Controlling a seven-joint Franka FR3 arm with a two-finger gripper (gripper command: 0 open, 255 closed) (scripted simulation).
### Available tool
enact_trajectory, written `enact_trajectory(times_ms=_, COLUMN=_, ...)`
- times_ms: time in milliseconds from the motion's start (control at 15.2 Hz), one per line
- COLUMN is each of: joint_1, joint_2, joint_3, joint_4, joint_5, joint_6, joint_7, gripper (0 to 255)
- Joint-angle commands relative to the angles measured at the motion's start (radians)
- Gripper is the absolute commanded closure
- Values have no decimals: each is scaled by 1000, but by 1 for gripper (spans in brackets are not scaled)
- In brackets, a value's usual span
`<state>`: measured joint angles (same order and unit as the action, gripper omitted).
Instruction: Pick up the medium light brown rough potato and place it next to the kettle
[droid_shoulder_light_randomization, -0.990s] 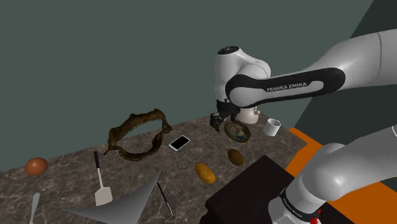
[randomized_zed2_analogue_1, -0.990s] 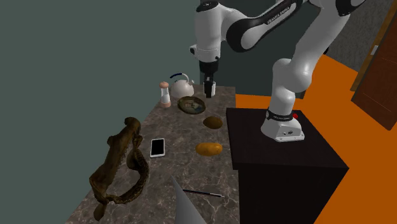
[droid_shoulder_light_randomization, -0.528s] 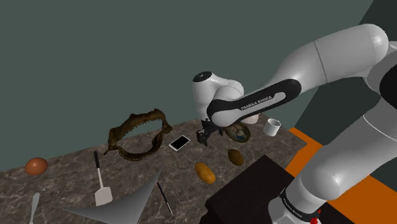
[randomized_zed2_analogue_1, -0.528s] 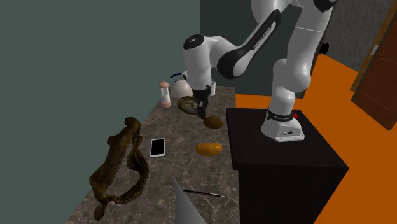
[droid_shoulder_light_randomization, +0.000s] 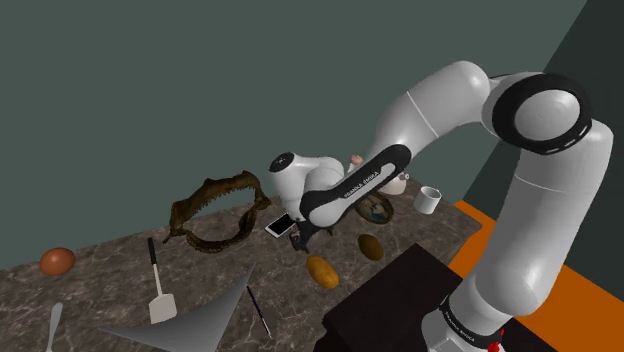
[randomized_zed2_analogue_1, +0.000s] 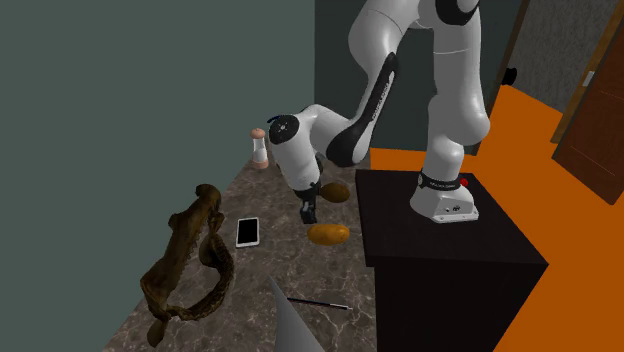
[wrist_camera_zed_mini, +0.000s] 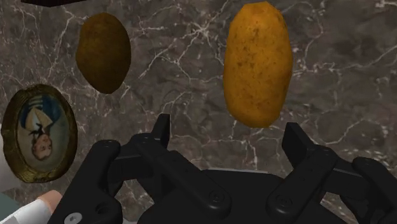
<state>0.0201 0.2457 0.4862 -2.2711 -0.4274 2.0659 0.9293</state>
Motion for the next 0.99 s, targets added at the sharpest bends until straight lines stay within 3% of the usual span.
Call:
enact_trajectory(times_ms=0, joint_1=23, joint_2=93, joint_3=-16, joint_4=42, joint_5=-49, joint_6=0, joint_7=59, gripper=0)
enact_trajectory(times_ms=264, joint_1=78, joint_2=260, joint_3=-57, joint_4=138, joint_5=-115, joint_6=-12, joint_7=141, gripper=0)
enact_trajectory(times_ms=924, joint_1=75, joint_2=307, joint_3=-93, joint_4=96, joint_5=-169, joint_6=70, joint_7=172, gripper=0)
